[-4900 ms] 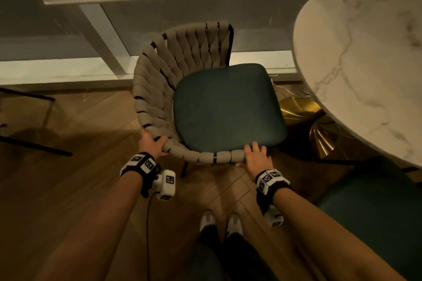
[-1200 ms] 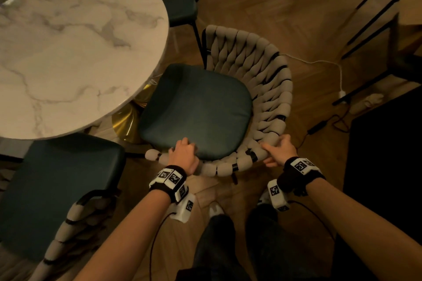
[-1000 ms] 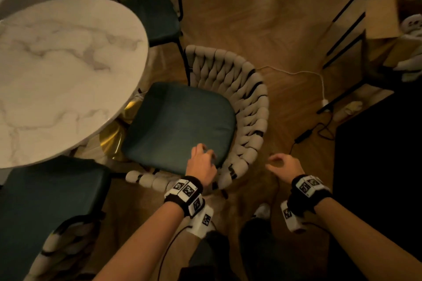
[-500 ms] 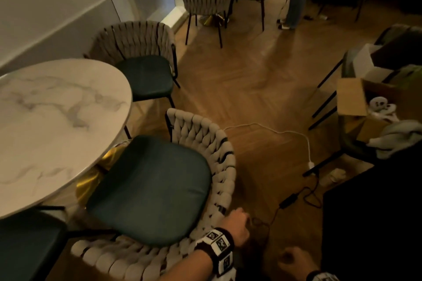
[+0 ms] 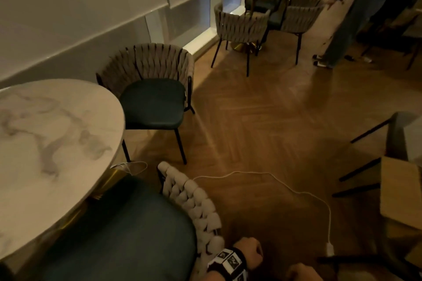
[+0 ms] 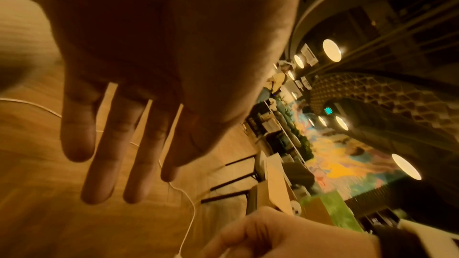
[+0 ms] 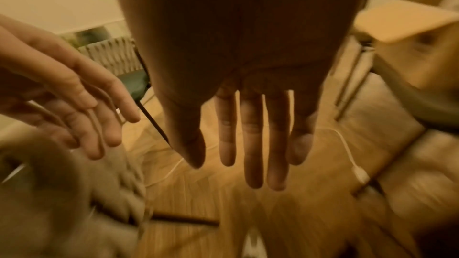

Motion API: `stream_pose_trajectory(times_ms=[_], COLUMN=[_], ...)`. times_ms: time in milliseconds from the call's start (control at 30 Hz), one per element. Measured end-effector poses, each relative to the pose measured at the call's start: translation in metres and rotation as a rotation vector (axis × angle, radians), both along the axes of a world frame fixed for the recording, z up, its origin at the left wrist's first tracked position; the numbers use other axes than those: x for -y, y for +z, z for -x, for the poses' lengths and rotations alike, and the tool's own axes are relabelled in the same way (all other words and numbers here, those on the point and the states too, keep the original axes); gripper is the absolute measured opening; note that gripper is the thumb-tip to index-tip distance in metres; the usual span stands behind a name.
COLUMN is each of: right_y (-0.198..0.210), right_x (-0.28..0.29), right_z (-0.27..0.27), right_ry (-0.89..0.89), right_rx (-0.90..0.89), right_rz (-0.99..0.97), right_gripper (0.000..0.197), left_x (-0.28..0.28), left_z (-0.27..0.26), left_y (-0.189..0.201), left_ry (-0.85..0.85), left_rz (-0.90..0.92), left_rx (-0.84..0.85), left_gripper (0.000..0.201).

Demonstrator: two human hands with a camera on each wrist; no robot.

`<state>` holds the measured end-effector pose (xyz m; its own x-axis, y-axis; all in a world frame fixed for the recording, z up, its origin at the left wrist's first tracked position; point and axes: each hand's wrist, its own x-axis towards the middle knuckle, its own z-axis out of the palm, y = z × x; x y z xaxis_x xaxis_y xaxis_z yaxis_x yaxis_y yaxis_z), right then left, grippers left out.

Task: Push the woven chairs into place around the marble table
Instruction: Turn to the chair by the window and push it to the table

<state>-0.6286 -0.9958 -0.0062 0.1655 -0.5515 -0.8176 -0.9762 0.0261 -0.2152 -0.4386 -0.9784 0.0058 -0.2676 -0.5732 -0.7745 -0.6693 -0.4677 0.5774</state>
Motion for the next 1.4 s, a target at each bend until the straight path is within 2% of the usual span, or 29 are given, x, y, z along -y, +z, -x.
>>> stream_pose_trajectory(times_ms=[67, 200, 267, 367, 500, 633, 900, 1167, 1300, 1400], right_y=[0.009, 0.02, 0.022, 0.02, 0.026, 0.033, 0.065, 0.062, 0.053, 0.044], right_x=[0.051, 0.153, 0.194, 0.261, 0.354, 0.449, 0.591, 0.729, 0.783, 0.818], right_z=[-0.011, -0.048, -0.069, -0.104, -0.166, -0.245, -0.429, -0.588, -0.642, -0.673], right_ry=[0.058, 0.217, 0.253, 0.387, 0.613, 0.739, 1.036, 1.143, 1.173, 1.238], right_rx=[0.039, -0.002, 0.029, 0.081, 0.135, 0.199, 0.333, 0.503, 0.53, 0.498], right_rz=[0.044, 0.029, 0.014, -0.011, 0.0, 0.093, 0.216, 0.464, 0.534, 0.588], right_gripper=[0.009, 0.028, 0.031, 0.028, 0.01, 0.028, 0.029, 0.034, 0.035, 0.04], left_x=[0.035, 0.086, 0.107, 0.143, 0.21, 0.277, 0.412, 0.572, 0.63, 0.666], left_z=[-0.013, -0.042, -0.058, -0.081, -0.12, -0.164, -0.294, -0.448, -0.487, -0.5], left_y=[0.002, 0.003, -0.002, -0.009, -0.01, -0.015, 0.005, 0.01, -0.001, -0.014], left_ry=[0.078, 0.19, 0.276, 0.408, 0.538, 0.625, 0.844, 1.01, 1.048, 1.009], left_rz=[0.009, -0.003, -0.002, 0.015, -0.015, -0.046, 0.071, 0.311, 0.375, 0.283], left_rx=[-0.002, 0.053, 0.092, 0.158, 0.224, 0.311, 0.396, 0.42, 0.45, 0.468], left_gripper=[0.03, 0.03, 0.032, 0.034, 0.035, 0.031, 0.03, 0.026, 0.035, 0.057])
